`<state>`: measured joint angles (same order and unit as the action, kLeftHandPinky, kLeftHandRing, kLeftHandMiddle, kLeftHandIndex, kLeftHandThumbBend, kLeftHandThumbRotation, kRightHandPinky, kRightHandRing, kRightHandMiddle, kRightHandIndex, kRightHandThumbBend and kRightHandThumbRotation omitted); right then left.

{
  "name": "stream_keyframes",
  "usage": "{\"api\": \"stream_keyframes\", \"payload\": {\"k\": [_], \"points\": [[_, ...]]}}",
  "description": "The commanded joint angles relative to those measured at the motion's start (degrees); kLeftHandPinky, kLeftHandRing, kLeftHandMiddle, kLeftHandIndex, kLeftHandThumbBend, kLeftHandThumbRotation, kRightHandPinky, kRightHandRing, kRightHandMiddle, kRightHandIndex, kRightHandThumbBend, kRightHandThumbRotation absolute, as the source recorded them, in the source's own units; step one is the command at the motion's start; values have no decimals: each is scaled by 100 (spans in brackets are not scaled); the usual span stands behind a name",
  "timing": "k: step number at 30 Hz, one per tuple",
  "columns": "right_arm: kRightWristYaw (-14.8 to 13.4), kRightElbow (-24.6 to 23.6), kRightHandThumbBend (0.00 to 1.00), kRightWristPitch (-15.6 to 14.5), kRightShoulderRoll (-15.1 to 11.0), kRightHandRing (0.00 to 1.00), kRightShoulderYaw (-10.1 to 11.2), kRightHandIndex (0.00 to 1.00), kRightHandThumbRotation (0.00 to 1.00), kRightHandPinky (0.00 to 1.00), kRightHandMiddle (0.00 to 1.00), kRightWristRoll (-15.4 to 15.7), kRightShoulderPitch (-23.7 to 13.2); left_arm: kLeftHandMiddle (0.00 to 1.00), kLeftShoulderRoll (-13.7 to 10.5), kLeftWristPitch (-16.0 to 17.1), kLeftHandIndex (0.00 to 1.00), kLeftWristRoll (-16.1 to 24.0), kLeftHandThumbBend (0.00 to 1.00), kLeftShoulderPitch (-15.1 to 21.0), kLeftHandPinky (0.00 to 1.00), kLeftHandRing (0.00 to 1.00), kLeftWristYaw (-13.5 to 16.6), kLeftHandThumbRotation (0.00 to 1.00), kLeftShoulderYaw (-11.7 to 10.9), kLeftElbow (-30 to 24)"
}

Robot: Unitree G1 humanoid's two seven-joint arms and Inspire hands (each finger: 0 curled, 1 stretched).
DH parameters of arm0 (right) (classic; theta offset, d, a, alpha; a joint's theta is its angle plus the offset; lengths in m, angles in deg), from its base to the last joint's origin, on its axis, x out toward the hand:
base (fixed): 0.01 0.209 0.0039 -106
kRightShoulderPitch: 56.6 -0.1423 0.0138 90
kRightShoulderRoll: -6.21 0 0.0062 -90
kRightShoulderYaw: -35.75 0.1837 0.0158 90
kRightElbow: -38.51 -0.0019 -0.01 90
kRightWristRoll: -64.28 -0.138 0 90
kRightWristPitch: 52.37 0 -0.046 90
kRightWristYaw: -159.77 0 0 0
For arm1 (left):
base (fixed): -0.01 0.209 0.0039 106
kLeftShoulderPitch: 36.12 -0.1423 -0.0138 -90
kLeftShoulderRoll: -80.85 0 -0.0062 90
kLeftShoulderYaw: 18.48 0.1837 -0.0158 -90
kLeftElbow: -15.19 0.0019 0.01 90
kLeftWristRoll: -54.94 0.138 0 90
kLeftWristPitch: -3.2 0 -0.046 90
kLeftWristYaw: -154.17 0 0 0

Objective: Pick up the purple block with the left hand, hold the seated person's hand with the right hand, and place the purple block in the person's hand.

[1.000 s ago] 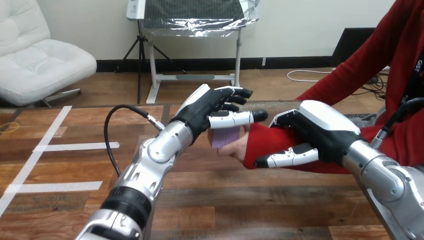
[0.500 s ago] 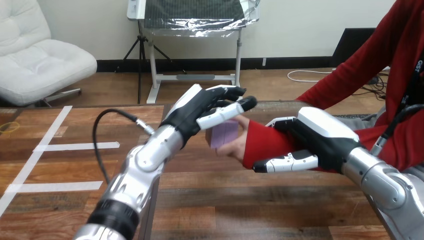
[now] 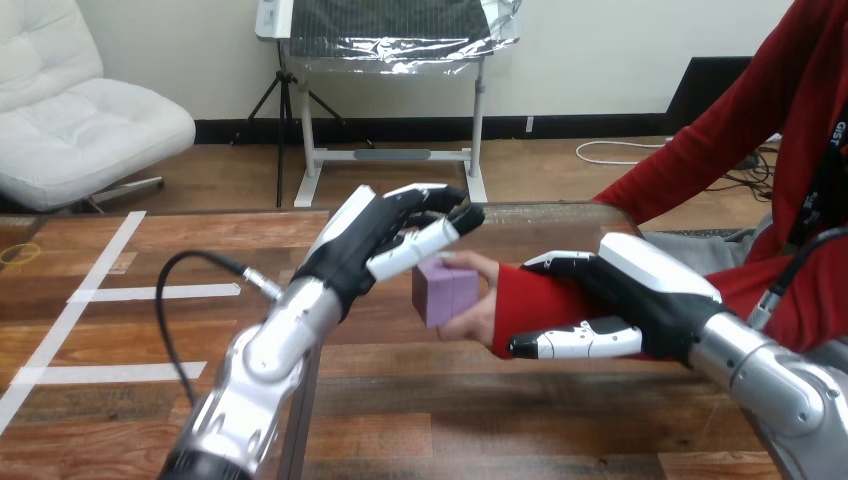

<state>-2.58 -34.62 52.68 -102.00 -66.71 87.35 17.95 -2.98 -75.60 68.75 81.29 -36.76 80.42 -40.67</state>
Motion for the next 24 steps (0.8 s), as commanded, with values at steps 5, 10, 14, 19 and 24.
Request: {"api": "stream_keyframes", "payload": {"k": [5, 10, 14, 19, 24], "points": [[-93, -525, 100, -39, -100, 85, 342, 87, 89, 71, 86, -92, 98, 83, -160, 111, 78, -84, 75, -396, 73, 82, 130, 85, -171, -1047], [-246, -804, 100, -156, -98, 85, 448, 88, 95, 71, 87, 64, 286, 82, -200, 216, 77, -157, 74, -742, 71, 81, 123, 84, -251, -1450], [-385, -1029, 100, -279, -65, 86, 544, 89, 98, 71, 88, 166, 445, 81, -248, 222, 76, -172, 71, -1003, 70, 81, 102, 81, -285, -1804], [-681, -1300, 100, -297, 47, 85, 718, 89, 100, 70, 88, 181, 673, 80, -355, 337, 76, -160, 65, -1431, 68, 79, 99, 77, -338, -2403], [-890, -1536, 100, -320, 133, 84, 851, 89, 100, 69, 88, 149, 856, 79, -398, 380, 75, -161, 59, -1869, 65, 77, 124, 72, -430, -3064]]}}
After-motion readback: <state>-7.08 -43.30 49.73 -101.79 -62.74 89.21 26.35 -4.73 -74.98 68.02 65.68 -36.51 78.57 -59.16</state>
